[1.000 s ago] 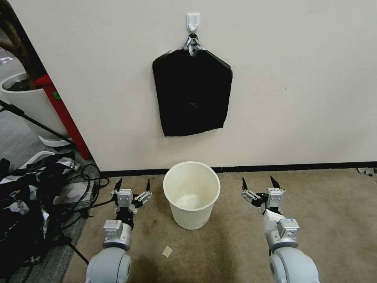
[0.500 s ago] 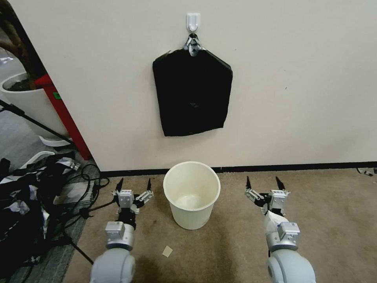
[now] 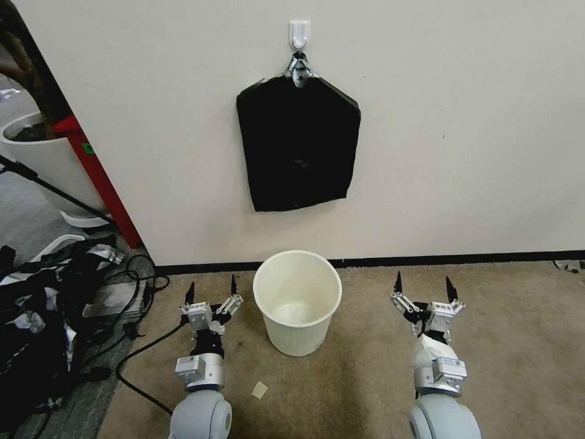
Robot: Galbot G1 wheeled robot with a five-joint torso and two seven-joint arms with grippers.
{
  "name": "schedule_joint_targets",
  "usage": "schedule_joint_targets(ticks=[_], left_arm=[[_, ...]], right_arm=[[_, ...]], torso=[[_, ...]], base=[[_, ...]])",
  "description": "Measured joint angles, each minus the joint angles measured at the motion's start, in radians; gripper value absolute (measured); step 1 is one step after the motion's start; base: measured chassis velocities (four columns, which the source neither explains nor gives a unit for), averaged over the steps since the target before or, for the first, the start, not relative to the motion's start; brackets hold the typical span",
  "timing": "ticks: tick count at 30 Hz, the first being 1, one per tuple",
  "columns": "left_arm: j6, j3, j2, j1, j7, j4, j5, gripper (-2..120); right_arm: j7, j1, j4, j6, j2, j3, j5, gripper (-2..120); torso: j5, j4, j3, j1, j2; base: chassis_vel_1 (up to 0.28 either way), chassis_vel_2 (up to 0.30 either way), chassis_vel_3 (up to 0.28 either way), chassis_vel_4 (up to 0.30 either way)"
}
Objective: Place a trash bag onto the trash bin.
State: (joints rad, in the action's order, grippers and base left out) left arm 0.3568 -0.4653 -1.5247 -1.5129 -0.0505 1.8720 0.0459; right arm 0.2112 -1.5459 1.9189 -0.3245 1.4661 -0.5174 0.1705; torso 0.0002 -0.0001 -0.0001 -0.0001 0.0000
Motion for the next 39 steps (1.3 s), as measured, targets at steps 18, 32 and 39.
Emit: schedule_joint_targets(ticks=[18,32,39], left_arm=[[-0.039,-0.012,0.035,-0.016,0.047,0.047,0.069,100],[-0.126,-0.029,0.062,-0.102,-0.012,0.145,0.146,100],[-0.117,-0.056,0.047,-0.134,-0.013,0.159,0.110,100]], right_arm=[[-0.117,0.042,-0.009,0.020,-0.034,0.042,-0.110,100],[-0.290,0.689,-0.350,-0.073,-0.104,0.438,-0.968,100],[-0.362,0.893,-0.451,-0.064,-0.014,0.513,-1.083,100]], torso=[[-0.0003,-0.0003,0.000,0.000,0.000],[-0.0004,0.0004,0.000,0.000,0.000],[-0.0006,0.0003,0.000,0.000,0.000]], base=[[0.000,0.000,0.000,0.000],[0.000,0.000,0.000,0.000],[0.000,0.000,0.000,0.000]])
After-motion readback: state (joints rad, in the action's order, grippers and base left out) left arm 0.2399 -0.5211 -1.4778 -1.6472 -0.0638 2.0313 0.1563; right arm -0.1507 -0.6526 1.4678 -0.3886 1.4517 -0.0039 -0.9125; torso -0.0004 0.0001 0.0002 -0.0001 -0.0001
